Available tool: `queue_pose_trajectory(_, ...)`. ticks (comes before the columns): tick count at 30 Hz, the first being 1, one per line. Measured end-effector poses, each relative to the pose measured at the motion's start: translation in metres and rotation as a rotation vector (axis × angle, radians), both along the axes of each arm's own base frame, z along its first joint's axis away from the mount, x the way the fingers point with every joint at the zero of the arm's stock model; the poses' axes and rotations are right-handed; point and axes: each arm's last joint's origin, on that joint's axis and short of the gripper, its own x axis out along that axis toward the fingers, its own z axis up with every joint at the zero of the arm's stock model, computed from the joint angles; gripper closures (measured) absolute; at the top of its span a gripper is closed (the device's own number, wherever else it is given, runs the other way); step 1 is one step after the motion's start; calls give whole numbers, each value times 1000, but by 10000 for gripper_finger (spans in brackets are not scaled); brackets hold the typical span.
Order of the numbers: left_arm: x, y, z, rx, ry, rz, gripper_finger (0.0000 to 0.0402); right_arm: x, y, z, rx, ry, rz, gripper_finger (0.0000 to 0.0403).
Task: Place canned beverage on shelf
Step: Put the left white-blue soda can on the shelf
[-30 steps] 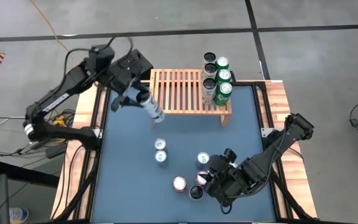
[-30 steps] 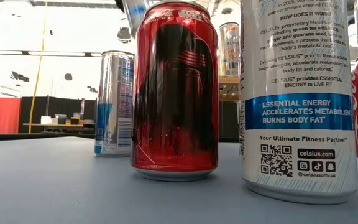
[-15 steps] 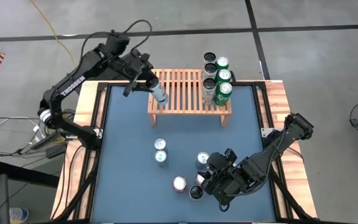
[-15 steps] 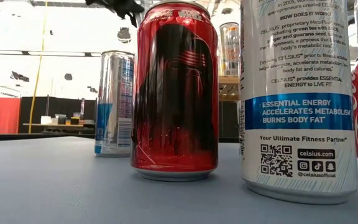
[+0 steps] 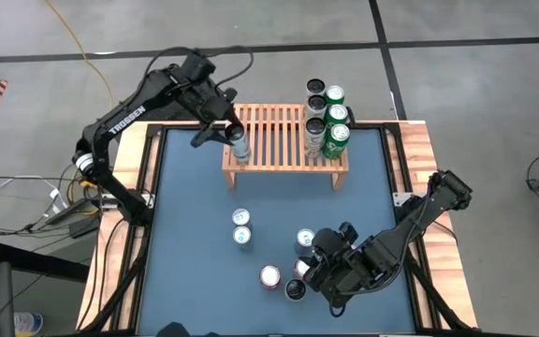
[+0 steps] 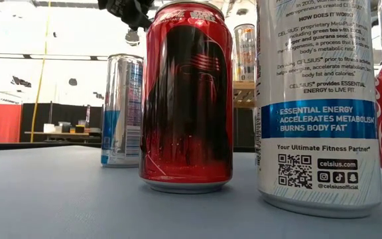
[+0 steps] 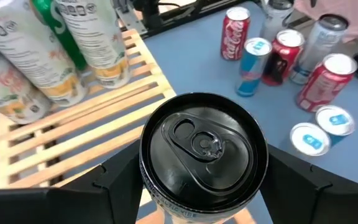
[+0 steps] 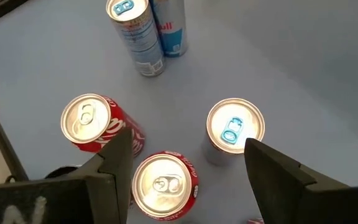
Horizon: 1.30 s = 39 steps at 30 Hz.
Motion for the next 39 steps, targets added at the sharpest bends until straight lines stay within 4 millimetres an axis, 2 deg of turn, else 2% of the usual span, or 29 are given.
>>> queue_pose_trajectory(5, 3, -3, 0, 36, 21, 15, 147, 2, -3, 0, -2, 1, -8, 159)
queue_pose_trajectory(13, 13, -4, 2, 65, 46, 127, 96, 2, -5, 0, -7, 8, -14, 159)
queue_pose_trajectory(23, 2, 6, 19, 42, 19, 227, 79, 2, -5, 0, -5, 7, -14, 159)
queue_pose_trajectory(28, -12, 7, 40, 61, -24, 297, 78, 3, -4, 0, 2, -2, -14, 159)
queue_pose_trajectory(33, -26, 6, 45, 5, -7, 375, 78, 3, -4, 0, 2, -2, -14, 159)
queue_pose_trajectory(39, -61, -8, 52, -90, 79, 482, 78, 2, -2, 0, 1, -2, -6, 159)
